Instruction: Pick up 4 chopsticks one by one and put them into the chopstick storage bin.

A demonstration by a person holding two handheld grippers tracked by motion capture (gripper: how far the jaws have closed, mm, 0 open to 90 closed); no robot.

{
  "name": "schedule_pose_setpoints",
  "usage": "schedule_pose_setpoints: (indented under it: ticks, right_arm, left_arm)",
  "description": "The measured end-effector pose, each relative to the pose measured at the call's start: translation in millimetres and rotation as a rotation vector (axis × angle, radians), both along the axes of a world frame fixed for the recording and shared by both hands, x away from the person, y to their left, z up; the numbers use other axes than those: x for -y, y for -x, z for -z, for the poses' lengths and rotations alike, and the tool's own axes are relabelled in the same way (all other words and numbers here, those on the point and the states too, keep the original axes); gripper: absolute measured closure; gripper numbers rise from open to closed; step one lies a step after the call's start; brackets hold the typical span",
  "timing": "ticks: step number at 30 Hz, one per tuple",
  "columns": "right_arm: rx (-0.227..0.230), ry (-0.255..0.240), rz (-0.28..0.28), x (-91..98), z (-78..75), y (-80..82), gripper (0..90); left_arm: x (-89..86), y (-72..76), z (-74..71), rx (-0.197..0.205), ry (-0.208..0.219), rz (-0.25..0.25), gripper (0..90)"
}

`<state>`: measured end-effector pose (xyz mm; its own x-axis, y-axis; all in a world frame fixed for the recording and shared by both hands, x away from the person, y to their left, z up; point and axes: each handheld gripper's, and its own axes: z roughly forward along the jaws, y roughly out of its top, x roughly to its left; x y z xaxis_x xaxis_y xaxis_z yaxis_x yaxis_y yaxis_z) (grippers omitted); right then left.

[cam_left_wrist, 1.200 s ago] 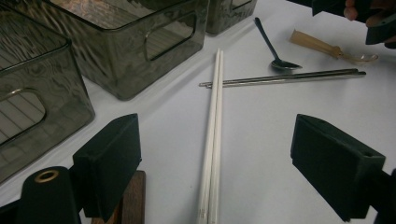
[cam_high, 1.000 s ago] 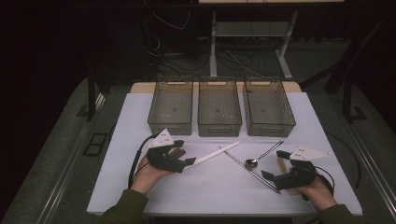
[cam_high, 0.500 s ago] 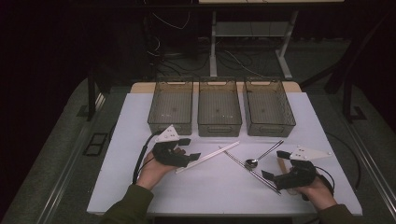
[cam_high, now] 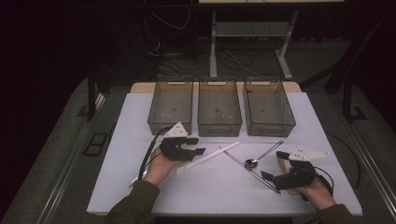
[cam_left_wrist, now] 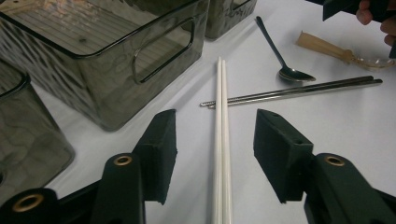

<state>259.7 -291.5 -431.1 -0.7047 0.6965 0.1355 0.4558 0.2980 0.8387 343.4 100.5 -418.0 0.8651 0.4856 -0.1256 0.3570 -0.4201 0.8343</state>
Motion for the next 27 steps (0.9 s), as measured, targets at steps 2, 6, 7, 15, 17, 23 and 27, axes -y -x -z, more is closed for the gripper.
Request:
schedule_pose_setpoints:
  ticks: [2, 6, 7, 15, 17, 23, 27]
  right_arm:
    - [-0.002, 0.000, 0.002, -0.1, 0.2, 0.1, 0.9]
    - [0.001, 0.004, 0.006, -0.8, 1.2, -0.3, 0.9]
    - [0.001, 0.009, 0.005, -1.0, 1.5, -0.6, 0.8]
    - [0.001, 0.010, 0.006, -1.1, 1.6, -0.5, 0.9]
    - [0.003, 0.009, 0.003, -1.1, 1.4, -0.3, 0.9]
    - [0.001, 0.009, 0.001, -1.3, 1.1, 0.0, 0.9]
    - [0.001, 0.011, -0.003, -1.7, 1.1, 0.1, 0.9]
  left_arm:
    - [1.9, -2.2, 0.2, -0.003, -0.002, 0.001, 52.3]
    - [7.0, -6.6, 0.9, -0.007, -0.010, 0.009, 55.7]
    - [7.0, -6.6, 0.9, -0.007, -0.010, 0.009, 56.0]
    - [19.2, -9.9, 7.9, -0.044, -0.043, 0.026, 66.6]
    - [20.7, -10.1, 10.3, -0.049, -0.058, 0.033, 70.1]
    - [25.2, -9.8, 16.7, -0.070, -0.079, 0.063, 74.4]
    - [26.3, -9.6, 18.4, -0.075, -0.086, 0.068, 77.6]
